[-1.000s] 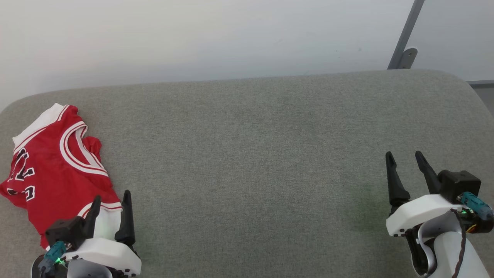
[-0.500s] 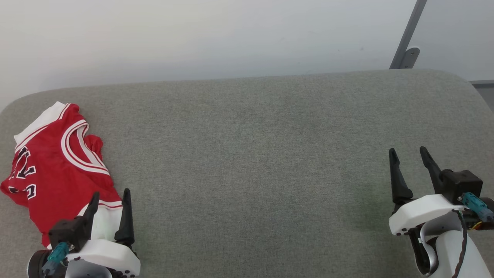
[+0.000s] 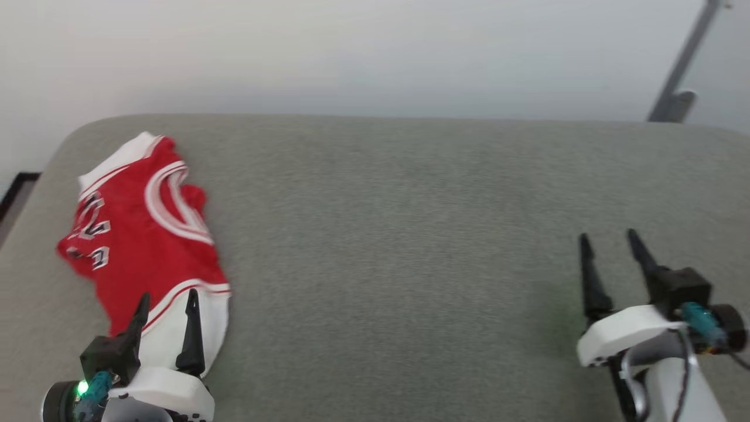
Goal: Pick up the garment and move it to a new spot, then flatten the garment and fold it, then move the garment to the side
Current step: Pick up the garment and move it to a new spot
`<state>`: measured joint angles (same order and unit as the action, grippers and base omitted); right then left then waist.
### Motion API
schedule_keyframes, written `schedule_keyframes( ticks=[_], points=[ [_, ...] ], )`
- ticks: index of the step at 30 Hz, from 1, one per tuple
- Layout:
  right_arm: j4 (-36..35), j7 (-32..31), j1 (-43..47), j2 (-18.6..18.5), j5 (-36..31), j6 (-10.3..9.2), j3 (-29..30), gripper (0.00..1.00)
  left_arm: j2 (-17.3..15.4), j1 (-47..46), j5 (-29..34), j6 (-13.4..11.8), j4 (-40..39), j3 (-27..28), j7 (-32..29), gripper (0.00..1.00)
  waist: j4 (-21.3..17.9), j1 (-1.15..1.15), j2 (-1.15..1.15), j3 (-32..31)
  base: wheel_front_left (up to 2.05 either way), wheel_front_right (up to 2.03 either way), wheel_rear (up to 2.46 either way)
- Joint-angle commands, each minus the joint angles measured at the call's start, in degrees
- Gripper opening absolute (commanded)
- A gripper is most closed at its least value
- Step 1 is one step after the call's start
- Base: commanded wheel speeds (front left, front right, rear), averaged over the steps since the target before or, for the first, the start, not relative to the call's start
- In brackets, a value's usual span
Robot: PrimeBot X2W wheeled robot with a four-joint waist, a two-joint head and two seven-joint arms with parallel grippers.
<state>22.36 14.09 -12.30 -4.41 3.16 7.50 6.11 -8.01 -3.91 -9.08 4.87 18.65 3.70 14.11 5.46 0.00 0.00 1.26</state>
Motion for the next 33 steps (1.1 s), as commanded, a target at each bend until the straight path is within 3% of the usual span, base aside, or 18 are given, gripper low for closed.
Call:
schedule_keyframes(
  ticks=[1,13,19,26,33],
  points=[
    [0.0,0.4,-0.1,0.4,-1.2,-0.02,-1.3,1.00,0.1,0.4,1.3,-0.2,-0.2,0.5,0.4,1.00,3.0,0.00,0.00,0.0,0.00,0.00,0.00],
    [2.7,1.2,-0.9,1.4,-0.4,-0.03,-12.7,1.00,3.1,4.2,4.7,-2.5,-2.0,3.7,1.2,1.00,17.9,0.00,0.00,-0.2,0.00,0.00,0.00],
    [3.0,1.2,-0.6,1.5,1.7,-0.03,-16.4,1.00,3.9,6.4,4.1,-3.6,-3.7,4.8,1.2,1.00,22.6,0.00,0.00,-1.2,0.00,0.00,0.00],
    [3.2,1.2,-1.4,1.4,2.9,-0.03,-18.2,1.00,4.6,7.4,4.1,-3.4,-4.9,5.0,1.2,1.00,23.3,0.00,0.00,-1.2,0.00,0.00,0.00],
    [2.9,1.2,-2.6,1.4,2.9,-0.03,-19.1,1.00,3.7,3.2,4.2,-0.5,-4.8,3.7,1.2,1.00,19.0,0.00,0.00,0.9,0.00,0.00,0.00]
  ],
)
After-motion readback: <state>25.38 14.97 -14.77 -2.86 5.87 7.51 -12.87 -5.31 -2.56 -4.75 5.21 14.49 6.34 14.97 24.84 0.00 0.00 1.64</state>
